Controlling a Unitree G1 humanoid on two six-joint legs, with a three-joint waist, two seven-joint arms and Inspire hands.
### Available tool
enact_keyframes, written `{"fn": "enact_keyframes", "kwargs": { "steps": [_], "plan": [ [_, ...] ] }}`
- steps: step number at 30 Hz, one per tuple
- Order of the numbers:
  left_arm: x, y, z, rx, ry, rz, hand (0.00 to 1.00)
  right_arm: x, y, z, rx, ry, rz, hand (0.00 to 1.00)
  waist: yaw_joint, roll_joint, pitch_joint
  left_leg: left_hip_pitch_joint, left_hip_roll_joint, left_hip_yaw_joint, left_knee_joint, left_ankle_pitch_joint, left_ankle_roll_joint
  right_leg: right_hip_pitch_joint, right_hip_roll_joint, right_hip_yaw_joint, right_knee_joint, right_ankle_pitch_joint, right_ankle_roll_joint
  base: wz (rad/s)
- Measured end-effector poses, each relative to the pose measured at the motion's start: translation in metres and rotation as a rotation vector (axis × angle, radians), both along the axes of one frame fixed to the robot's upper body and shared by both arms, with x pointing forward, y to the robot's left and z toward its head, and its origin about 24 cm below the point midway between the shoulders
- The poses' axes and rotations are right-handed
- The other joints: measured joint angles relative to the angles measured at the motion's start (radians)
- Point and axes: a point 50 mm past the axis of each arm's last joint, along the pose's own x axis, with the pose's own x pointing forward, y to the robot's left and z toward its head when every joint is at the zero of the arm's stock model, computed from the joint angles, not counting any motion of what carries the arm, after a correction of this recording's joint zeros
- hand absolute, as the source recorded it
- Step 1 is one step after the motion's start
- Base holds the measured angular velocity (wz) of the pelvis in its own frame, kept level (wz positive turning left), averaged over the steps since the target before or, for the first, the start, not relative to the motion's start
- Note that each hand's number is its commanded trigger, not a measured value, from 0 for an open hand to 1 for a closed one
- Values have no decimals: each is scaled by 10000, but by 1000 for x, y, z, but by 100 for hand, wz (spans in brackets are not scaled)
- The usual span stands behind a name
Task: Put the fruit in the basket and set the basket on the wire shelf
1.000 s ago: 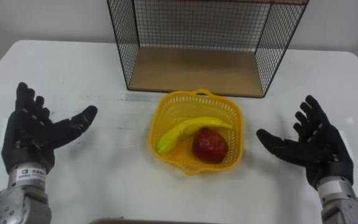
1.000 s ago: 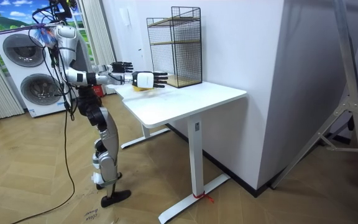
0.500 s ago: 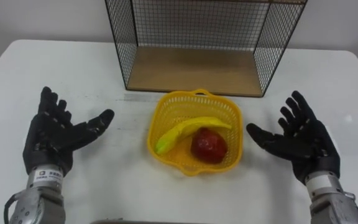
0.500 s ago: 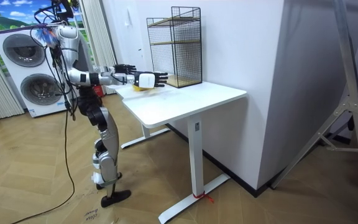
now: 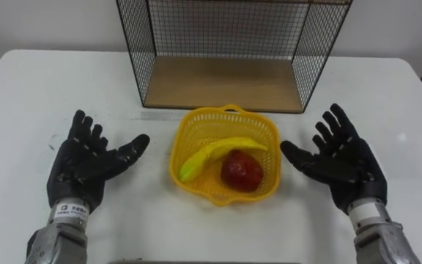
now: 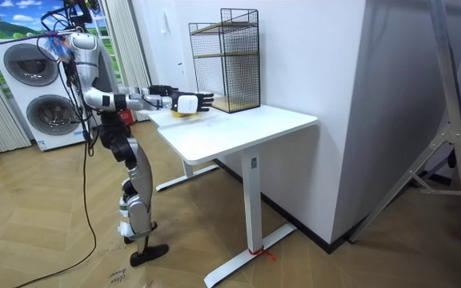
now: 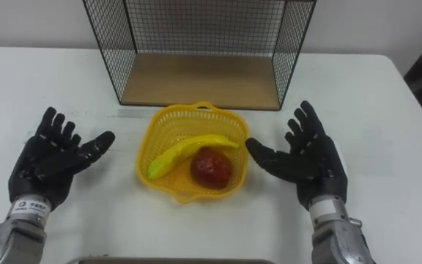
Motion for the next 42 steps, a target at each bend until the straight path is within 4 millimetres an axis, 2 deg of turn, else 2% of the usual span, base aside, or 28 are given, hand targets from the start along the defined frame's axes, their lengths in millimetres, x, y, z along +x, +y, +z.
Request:
{"fn": "enact_keyframes", "kwargs": {
  "steps": [5,17,22,34,42],
  "plan": [
    [-2,-10,-15,-339,587,-422,0,0,14,-7,162,255,651,0,-43,15,3,15,6,-16,-7,0,-1,98,14,-2,-4,2,-3,0],
    [-2,-23,-18,-737,537,-1050,0,1,34,-9,564,205,1748,0,4,66,20,-44,-7,-7,-1,1,-1,22,5,14,-20,2,-2,0],
    [-2,-28,-18,-1018,525,-1152,0,0,34,-15,675,414,1857,0,-10,71,31,-56,-10,-3,-10,-1,2,-13,1,23,-2,2,-1,0],
    [-2,-33,-16,-1055,254,-1451,0,0,37,-13,762,185,2251,0,-237,74,31,-249,-17,-6,13,-1,2,-183,5,8,3,4,1,0],
    [-5,-60,-18,-1425,162,-2972,0,0,41,-14,872,128,2481,0,-442,65,34,-300,0,-10,13,-1,1,-220,12,9,-10,4,1,0]
  ]
}}
